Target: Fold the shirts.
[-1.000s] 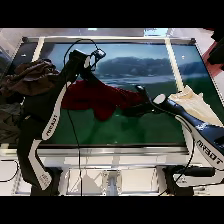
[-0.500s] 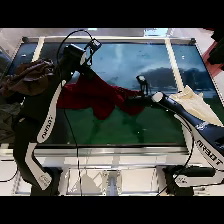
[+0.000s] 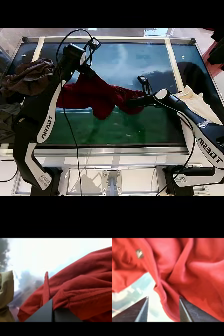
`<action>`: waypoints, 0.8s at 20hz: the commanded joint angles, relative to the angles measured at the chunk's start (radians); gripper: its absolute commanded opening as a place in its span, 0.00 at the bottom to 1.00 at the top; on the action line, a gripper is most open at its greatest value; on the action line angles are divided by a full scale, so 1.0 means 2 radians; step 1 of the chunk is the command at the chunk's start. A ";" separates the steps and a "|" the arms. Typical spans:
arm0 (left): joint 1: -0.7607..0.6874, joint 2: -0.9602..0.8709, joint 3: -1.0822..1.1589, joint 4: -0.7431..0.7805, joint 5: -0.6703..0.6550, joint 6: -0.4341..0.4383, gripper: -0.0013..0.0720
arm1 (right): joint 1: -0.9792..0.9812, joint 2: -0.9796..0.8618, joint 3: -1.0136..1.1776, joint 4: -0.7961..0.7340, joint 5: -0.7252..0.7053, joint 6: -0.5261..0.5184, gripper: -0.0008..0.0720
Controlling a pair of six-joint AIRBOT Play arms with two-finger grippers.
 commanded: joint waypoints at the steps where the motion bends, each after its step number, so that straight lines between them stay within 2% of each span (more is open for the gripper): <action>1: 0.001 0.000 0.000 0.007 -0.008 0.000 0.03 | -0.002 0.000 0.001 -0.075 -0.024 0.015 0.62; 4: 0.001 0.000 0.000 0.016 -0.018 0.000 0.03 | -0.024 0.000 0.001 -0.129 -0.145 0.105 0.62; 6: 0.001 0.000 0.000 0.016 -0.018 0.000 0.03 | -0.043 -0.002 0.001 -0.129 -0.175 0.131 0.62; 10: 0.000 0.000 0.000 0.015 -0.019 0.000 0.03 | -0.069 -0.034 0.001 -0.114 -0.087 0.131 0.62; 12: 0.000 0.000 0.000 0.015 -0.022 0.000 0.03 | -0.064 -0.054 0.001 -0.093 -0.077 0.111 0.62; 14: 0.000 0.000 0.000 0.015 -0.026 0.000 0.03 | -0.062 -0.068 0.001 -0.032 -0.082 0.080 0.61; 15: 0.000 0.000 0.000 0.015 -0.027 0.000 0.03 | -0.062 -0.073 0.001 -0.004 -0.084 0.062 0.48; 16: 0.000 0.000 0.000 0.015 -0.028 0.000 0.03 | -0.062 -0.073 0.001 0.010 -0.086 0.047 0.13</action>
